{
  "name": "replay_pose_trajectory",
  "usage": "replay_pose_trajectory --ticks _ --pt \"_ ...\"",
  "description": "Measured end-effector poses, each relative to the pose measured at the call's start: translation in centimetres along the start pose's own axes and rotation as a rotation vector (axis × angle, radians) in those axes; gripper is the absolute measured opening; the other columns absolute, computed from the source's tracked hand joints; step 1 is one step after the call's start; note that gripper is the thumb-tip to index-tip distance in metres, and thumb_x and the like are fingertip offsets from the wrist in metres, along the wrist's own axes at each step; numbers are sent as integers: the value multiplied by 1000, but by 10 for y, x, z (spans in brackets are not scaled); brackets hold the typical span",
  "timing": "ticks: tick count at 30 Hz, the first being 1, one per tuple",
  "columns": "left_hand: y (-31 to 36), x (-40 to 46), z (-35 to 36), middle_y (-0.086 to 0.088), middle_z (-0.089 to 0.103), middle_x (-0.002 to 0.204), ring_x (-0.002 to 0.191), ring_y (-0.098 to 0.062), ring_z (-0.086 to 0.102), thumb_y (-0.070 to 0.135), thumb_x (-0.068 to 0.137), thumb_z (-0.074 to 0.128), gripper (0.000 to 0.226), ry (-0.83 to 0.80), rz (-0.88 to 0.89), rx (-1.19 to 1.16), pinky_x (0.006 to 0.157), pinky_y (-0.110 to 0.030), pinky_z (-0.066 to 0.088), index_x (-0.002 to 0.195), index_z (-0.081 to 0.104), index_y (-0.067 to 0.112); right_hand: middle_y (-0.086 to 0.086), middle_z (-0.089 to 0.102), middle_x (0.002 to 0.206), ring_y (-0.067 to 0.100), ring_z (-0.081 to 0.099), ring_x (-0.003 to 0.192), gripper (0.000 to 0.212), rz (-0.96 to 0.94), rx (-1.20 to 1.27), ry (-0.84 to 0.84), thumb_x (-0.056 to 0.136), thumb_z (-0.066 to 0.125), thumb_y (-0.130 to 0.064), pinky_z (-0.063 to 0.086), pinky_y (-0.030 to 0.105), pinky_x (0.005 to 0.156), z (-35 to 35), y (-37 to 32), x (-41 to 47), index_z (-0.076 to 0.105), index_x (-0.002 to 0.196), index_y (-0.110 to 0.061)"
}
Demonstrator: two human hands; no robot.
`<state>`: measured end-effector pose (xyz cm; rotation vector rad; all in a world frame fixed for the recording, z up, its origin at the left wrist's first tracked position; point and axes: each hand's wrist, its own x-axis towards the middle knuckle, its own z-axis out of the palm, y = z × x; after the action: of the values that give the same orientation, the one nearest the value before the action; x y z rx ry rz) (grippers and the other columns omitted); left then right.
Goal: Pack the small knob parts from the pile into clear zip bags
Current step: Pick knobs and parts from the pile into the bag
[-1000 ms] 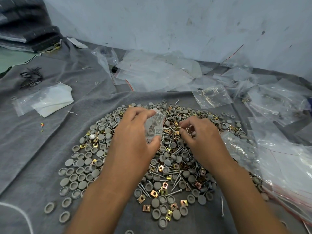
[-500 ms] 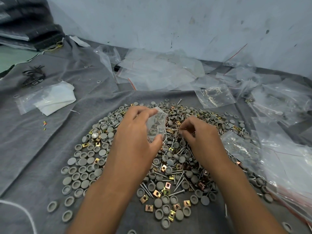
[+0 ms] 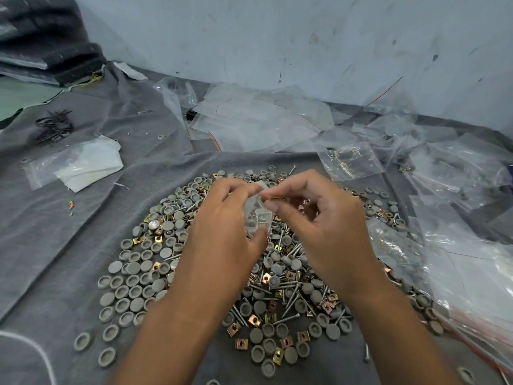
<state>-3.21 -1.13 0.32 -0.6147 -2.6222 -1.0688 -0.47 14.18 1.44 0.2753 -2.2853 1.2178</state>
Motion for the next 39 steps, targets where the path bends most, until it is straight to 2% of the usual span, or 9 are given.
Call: replay_pose_trajectory --ticks 3,5,11,16,21,25,28,32,39 --pt "-1 0 0 20 45 113 88 12 46 24 78 81 56 0 2 -5 82 3 30 128 59 29 -13 73 98 9 67 92 10 -43 -119 1 90 77 -24 55 33 79 7 -1 -3 74 100 -21" --pt "-1 0 0 21 44 114 89 15 45 26 79 80 57 14 -5 -11 83 5 29 131 58 29 -12 73 102 9 67 95 9 -8 -133 1 90 77 -24 55 36 82 6 1 -4 74 98 -22" --pt "0 0 -1 21 44 115 88 17 43 26 80 80 61 22 -8 1 82 7 26 137 56 26 -16 70 110 8 66 95 9 -35 -176 162 93 70 -30 47 22 77 -5 3 -2 73 102 -28" --pt "1 0 0 19 45 113 91 19 44 22 80 80 58 26 -3 -23 81 6 28 134 59 23 -9 66 117 13 60 108 22 -74 -396 24 95 69 -31 48 28 92 5 8 -5 77 114 -23" --pt "-4 2 -3 19 47 114 92 18 44 22 79 81 60 42 -21 -20 83 6 28 135 59 23 -16 65 100 -4 59 88 8 59 -256 177 100 65 -29 41 6 76 -4 17 -3 70 105 -26" --pt "-7 3 -8 18 48 116 89 15 45 26 79 80 60 52 -33 -14 86 6 27 135 59 24 -19 64 110 -1 58 101 15 296 -435 -98 96 66 -29 50 24 92 -4 38 -6 67 111 -34" --pt "-7 5 -8 16 49 113 88 14 45 25 79 81 59 58 -38 -18 85 5 27 134 60 23 -20 59 119 3 46 118 18 333 -555 -282 98 63 -34 39 25 98 9 44 -11 65 115 -39" --pt "-9 6 -12 15 51 112 87 6 50 25 78 82 60 73 -48 -35 82 2 32 133 60 24 -16 58 107 9 47 108 11 301 -610 -274 98 60 -41 43 31 92 24 44 -8 64 107 -37" --pt "-13 7 -15 16 51 111 85 1 53 27 79 81 59 88 -66 -37 79 1 33 134 61 25 -8 60 126 13 48 118 43 295 -747 -248 96 59 -50 42 35 100 43 43 -9 59 136 -35"
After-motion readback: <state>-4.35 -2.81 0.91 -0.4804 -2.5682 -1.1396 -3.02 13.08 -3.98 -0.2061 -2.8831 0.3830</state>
